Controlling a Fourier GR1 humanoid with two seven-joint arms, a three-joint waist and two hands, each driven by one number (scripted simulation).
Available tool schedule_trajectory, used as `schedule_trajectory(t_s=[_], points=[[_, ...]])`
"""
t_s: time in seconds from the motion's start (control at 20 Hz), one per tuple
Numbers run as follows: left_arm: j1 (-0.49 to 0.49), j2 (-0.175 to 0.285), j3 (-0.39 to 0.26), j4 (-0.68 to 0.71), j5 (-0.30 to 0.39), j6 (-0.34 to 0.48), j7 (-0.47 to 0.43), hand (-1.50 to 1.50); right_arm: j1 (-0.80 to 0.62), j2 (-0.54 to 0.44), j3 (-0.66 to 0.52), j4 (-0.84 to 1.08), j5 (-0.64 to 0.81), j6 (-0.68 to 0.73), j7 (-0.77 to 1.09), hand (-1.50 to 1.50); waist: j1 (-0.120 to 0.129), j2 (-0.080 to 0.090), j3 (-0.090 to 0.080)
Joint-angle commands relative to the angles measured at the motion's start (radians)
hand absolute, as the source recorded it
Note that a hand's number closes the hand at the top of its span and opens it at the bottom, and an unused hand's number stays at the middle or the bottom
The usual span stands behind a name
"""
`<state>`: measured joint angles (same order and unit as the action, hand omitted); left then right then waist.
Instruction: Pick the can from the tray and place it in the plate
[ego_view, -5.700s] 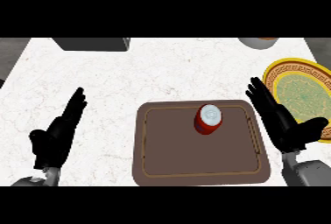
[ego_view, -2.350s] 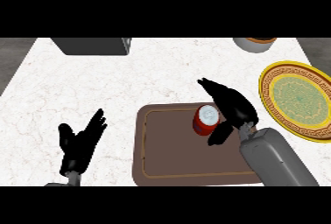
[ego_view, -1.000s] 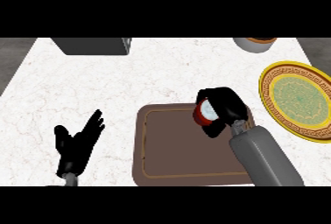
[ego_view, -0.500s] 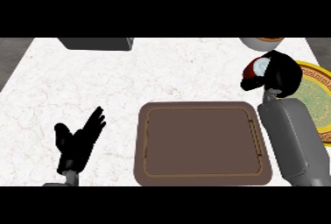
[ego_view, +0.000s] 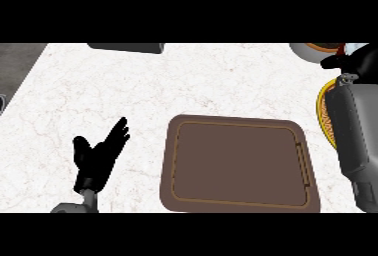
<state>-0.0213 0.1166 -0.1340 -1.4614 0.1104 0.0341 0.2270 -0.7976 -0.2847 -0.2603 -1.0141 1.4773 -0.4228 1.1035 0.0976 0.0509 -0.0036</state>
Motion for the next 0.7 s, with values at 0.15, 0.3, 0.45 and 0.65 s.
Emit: schedule_trajectory(t_s=[0.15, 0.3, 0.45, 0.65], points=[[-0.007, -0.005, -0.009, 0.001, -0.009, 0.001, -0.006, 0.00, -0.049, 0.008, -0.124, 0.021, 0.245, -0.237, 0.296, 1.50, 0.016, -0.001, 0.004], [-0.018, -0.010, 0.005, 0.007, 0.006, 0.006, 0.011, 0.00, -0.028, 0.024, -0.173, 0.021, 0.356, -0.279, 0.323, 1.50, 0.001, -0.006, 0.004], [-0.012, -0.007, 0.000, 0.006, -0.013, 0.015, 0.001, 0.00, 0.013, 0.036, -0.241, 0.036, 0.438, -0.315, 0.334, 1.50, -0.011, -0.010, 0.006], [-0.004, 0.003, 0.027, 0.017, 0.013, 0.004, 0.007, 0.00, 0.070, 0.051, -0.323, -0.003, 0.573, -0.344, 0.369, 1.50, -0.029, -0.019, 0.005]])
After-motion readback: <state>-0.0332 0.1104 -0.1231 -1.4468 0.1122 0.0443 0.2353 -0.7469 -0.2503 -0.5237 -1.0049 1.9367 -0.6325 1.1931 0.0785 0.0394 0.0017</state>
